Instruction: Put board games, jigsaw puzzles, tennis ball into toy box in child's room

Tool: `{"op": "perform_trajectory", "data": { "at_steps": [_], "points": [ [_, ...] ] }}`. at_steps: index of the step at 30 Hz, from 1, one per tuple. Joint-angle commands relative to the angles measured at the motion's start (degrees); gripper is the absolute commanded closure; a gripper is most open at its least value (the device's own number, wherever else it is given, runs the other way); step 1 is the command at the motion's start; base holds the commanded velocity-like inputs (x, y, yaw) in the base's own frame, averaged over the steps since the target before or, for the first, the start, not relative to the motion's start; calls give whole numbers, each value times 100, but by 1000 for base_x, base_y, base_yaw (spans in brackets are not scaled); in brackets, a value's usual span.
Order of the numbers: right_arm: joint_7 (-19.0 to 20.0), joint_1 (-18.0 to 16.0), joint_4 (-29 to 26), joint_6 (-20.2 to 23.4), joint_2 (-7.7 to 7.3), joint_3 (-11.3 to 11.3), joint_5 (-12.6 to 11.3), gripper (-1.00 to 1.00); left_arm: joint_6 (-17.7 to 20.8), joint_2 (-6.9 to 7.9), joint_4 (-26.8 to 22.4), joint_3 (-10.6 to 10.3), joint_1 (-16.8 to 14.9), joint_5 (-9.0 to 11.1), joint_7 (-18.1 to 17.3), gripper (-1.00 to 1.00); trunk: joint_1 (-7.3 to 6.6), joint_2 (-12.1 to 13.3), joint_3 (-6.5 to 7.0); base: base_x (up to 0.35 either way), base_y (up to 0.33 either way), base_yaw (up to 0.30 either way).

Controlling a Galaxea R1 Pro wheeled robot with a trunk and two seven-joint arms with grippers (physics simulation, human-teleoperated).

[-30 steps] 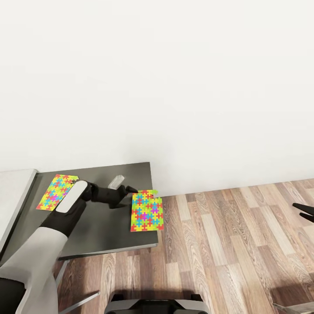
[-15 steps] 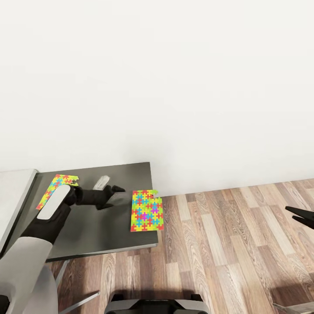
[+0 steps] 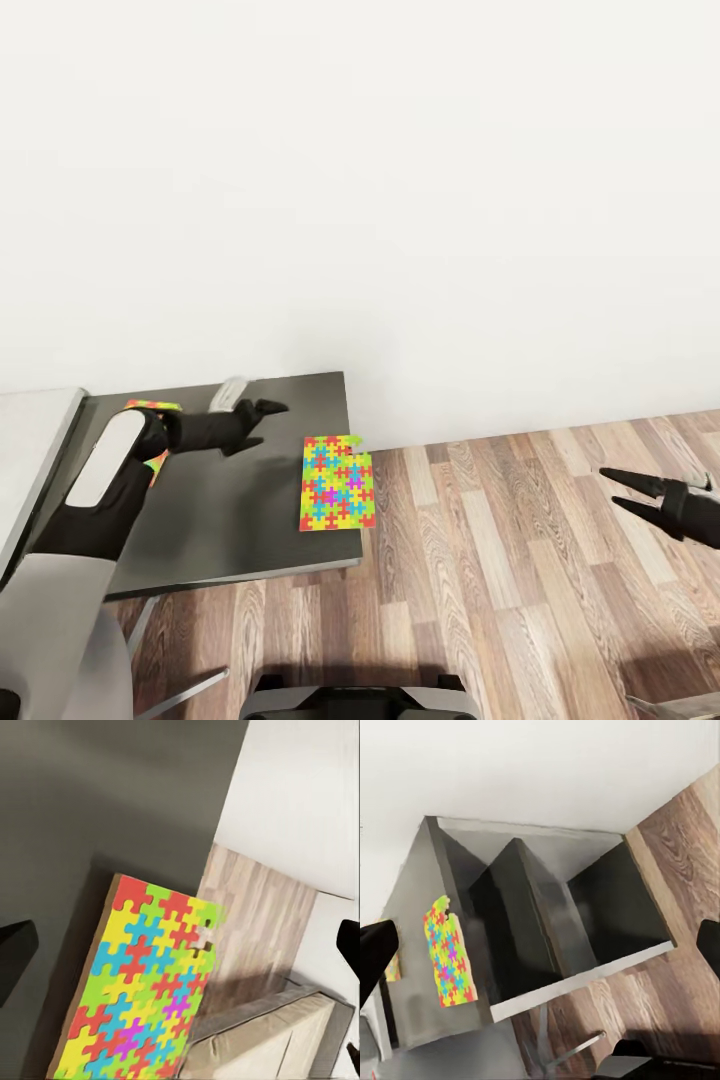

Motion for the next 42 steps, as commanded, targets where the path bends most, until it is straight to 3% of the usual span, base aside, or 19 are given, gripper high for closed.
{"op": "perform_trajectory", "data": {
  "at_steps": [1, 3, 4, 8, 9, 13, 14, 17, 18, 21, 22, 25, 28, 34, 42],
  "points": [
    [50, -281, 340, 22, 77, 239, 41, -100, -10, -59, -93, -15, 0, 49, 69, -100, 2, -10, -8, 0, 0, 0],
    [48, -817, 1061, 9, 243, 714, 50, -100, -24, -182, -293, -37, 7, 44, 85, -100, 2, -10, -8, 0, 0, 0],
    [48, -817, 1061, 9, 243, 714, 50, -100, -24, -182, -293, -37, 7, 44, 85, -100, 2, -10, -8, 0, 0, 0],
    [43, -1801, 2551, -83, 645, 1622, 145, -100, -42, -397, -728, -148, 48, 34, 104, -100, 2, -10, -8, 0, 0, 0],
    [43, -1801, 2551, -83, 645, 1622, 145, -100, -42, -397, -728, -148, 48, 34, 104, -100, 2, -10, -8, 0, 0, 0],
    [48, -2521, 3686, -340, 1003, 2202, 310, -100, -51, -696, -997, -504, 194, 9, 108, -100, 2, -10, -8, 0, 0, 0],
    [48, -2521, 3686, -340, 1003, 2202, 310, -100, -51, -696, -997, -504, 194, 9, 108, -100, 2, -10, -8, 0, 0, 0],
    [51, -2818, 4129, -485, 1237, 2413, 397, -100, -54, -938, -1134, -691, 276, -1, 88, -100, 2, -10, -8, 0, 0, 0],
    [51, -2818, 4129, -485, 1237, 2413, 397, -100, -54, -938, -1134, -691, 276, -1, 88, -100, 2, -10, -8, 0, 0, 0],
    [54, -2971, 4352, -579, 1512, 2524, 491, -100, -52, -1161, -1232, -793, 335, -6, 66, -100, 2, -10, -8, 0, 0, 0],
    [54, -2971, 4352, -579, 1512, 2524, 491, -100, -52, -1161, -1232, -793, 335, -6, 66, -100, 2, -10, -8, 0, 0, 0],
    [85, -3047, 4407, -648, 1775, 2596, 594, -100, -50, -1327, -1296, -840, 372, -8, 47, -100, 2, -10, -8, 0, 0, 0],
    [144, -3072, 4335, -678, 1895, 2654, 649, -100, -51, -1397, -1332, -861, 386, -9, 43, -100, 2, -10, -8, 0, 0, 0],
    [341, -3089, 4200, -706, 1984, 2730, 709, -100, -55, -1480, -1387, -883, 398, -15, 48, -100, 2, -10, -8, 0, 0, 0],
    [733, -3075, 4094, -720, 1890, 2770, 740, -100, -58, -1523, -1397, -881, 405, -25, 47, -100, 2, -10, -8, 0, 0, 0]
  ]
}}
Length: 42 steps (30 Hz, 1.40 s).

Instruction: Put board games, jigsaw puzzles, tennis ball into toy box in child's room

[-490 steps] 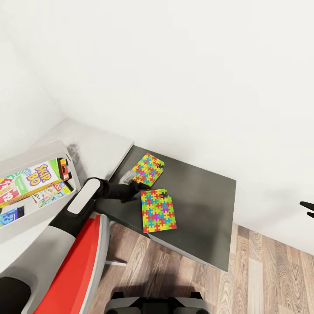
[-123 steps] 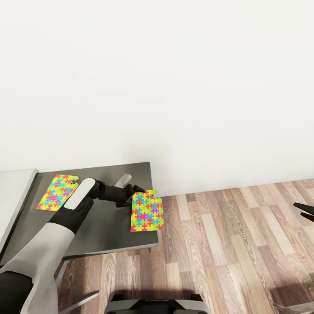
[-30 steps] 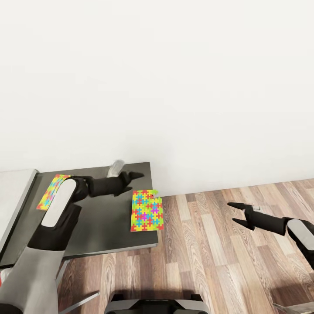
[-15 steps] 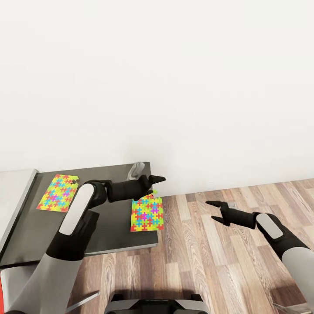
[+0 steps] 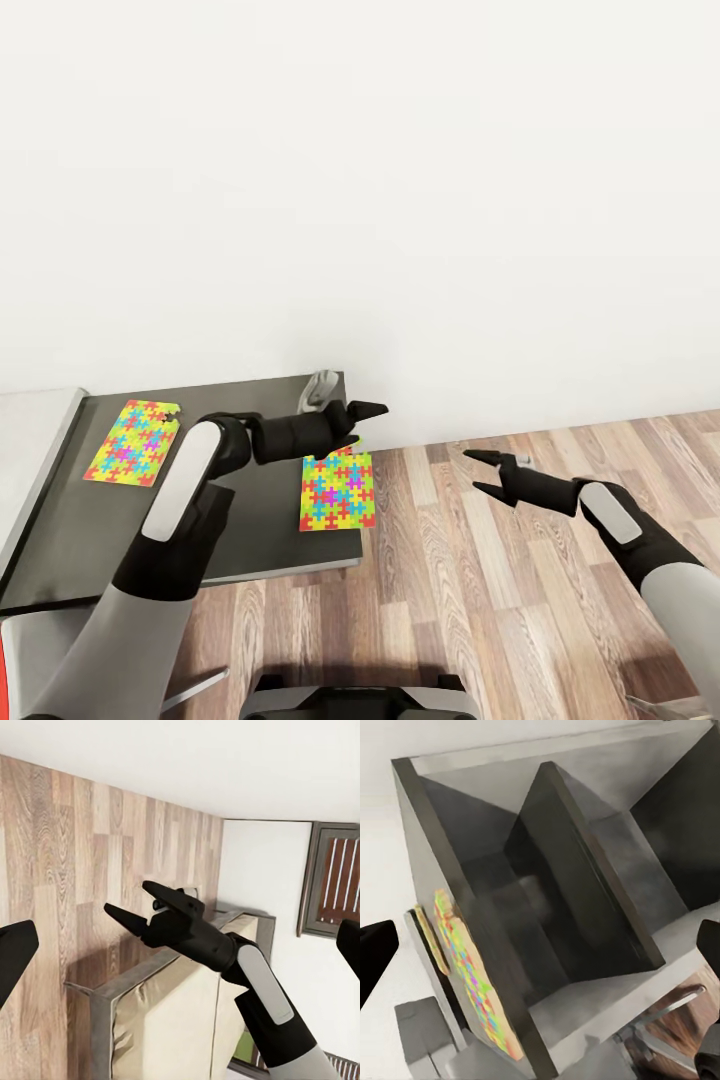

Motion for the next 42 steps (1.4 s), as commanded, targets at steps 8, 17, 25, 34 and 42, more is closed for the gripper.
{"op": "perform_trajectory", "data": {
  "at_steps": [8, 17, 25, 34, 42],
  "points": [
    [434, 6, -27, -7, -42, 42, 24, -100, 7, -13, 12, 3, -3, 54, 57, -100, 3, -10, -8, 0, 0, 0],
    [772, 16, -39, -8, -66, 52, 96, -100, 7, -13, 21, 7, -2, 51, 56, -100, 3, -10, -8, 0, 0, 0],
    [847, 18, -41, -2, -70, 52, 191, -100, 6, -10, 24, 10, -2, 50, 56, -100, 3, -10, -8, 0, 0, 0],
    [867, 7, 8, 4, -84, 46, 225, -100, 6, -9, 29, 11, -2, 50, 56, -100, 3, -10, -14, 0, 0, 38],
    [871, 9, 30, 2, -88, 34, 232, -100, 6, -9, 30, 11, -2, 50, 56, -100, 3, -10, -23, 0, 0, 37]
  ]
}}
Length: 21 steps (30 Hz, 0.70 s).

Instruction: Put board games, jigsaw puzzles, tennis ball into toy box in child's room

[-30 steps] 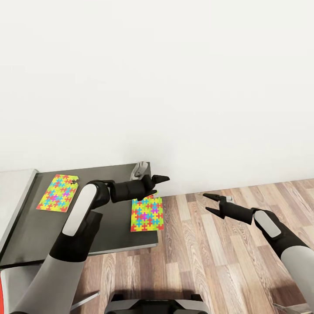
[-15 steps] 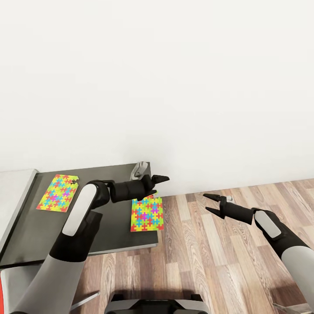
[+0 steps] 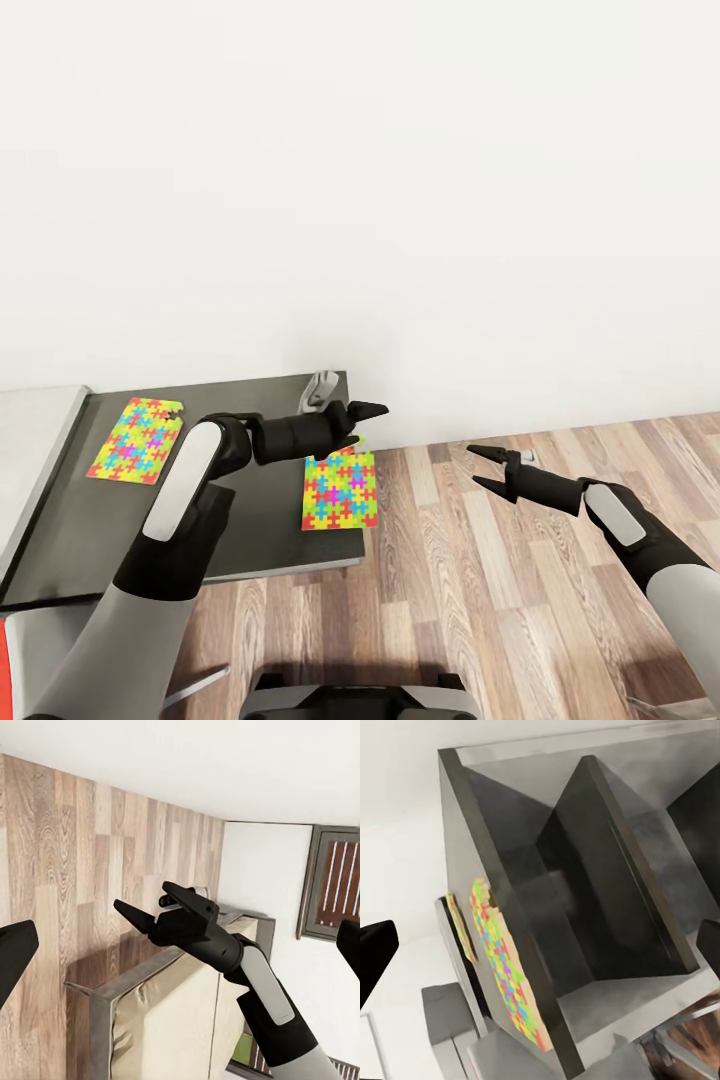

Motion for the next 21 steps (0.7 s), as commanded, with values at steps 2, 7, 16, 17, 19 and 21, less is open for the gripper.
{"op": "perform_trajectory", "data": {
  "at_steps": [2, 7, 16, 17, 19, 21],
  "points": [
    [26, -5, 7, 3, -6, 25, -3, -100, 8, -2, -4, 3, -4, 54, 60, -100, 3, -10, -11, 0, 0, 14],
    [27, -5, 9, 2, -3, 25, -1, -100, 8, -1, -4, 3, -2, 54, 60, -100, 3, -10, -29, 0, 0, 9],
    [27, -5, 11, 6, 12, 30, -4, -100, 8, 2, -4, 3, -2, 56, 60, -100, 3, -10, -96, 0, 0, 3],
    [27, -5, 11, 7, 16, 31, -5, -100, 8, 1, -4, 3, -3, 57, 60, -100, 3, -10, -105, 0, 0, 1],
    [27, -5, 11, 9, 20, 31, -6, -100, 8, 1, -4, 3, -3, 58, 60, -100, 3, -10, -122, 0, 0, 1],
    [27, -5, 11, 13, 28, 32, -7, -100, 8, 1, -4, 3, -3, 60, 60, -100, 3, -10, -140, 0, 0, 0]
  ]
}}
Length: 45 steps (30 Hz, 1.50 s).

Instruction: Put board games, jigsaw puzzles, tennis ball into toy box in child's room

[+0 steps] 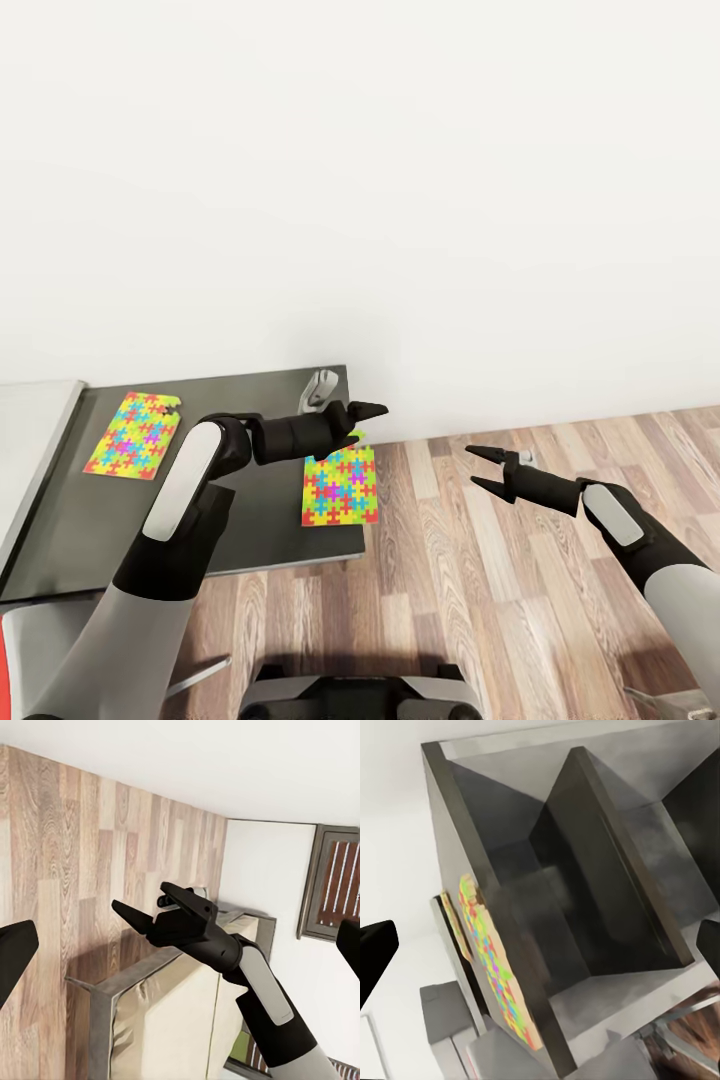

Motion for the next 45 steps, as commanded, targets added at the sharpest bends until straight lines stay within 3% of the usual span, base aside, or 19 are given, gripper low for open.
{"op": "perform_trajectory", "data": {
  "at_steps": [1, 26, 35, 45],
  "points": [
    [26, -6, 4, 3, -7, 25, -5, -100, 7, -3, -4, 3, -4, 55, 60, -100, 3, -10, -17, 0, 0, 0],
    [26, -6, 4, 42, 0, 28, -8, -100, 7, 1, -4, 11, -4, 58, 60, -100, 3, -10, -246, 0, 0, 0],
    [26, -4, 4, 38, 6, 26, -7, -100, 7, 2, -4, 12, -5, 58, 60, -100, 3, -10, -277, 0, 0, 18],
    [24, -5, 4, 44, 1, 26, -7, -100, 7, 3, -4, 12, -5, 58, 60, -100, 3, -10, -285, 0, 0, 193]
  ]
}}
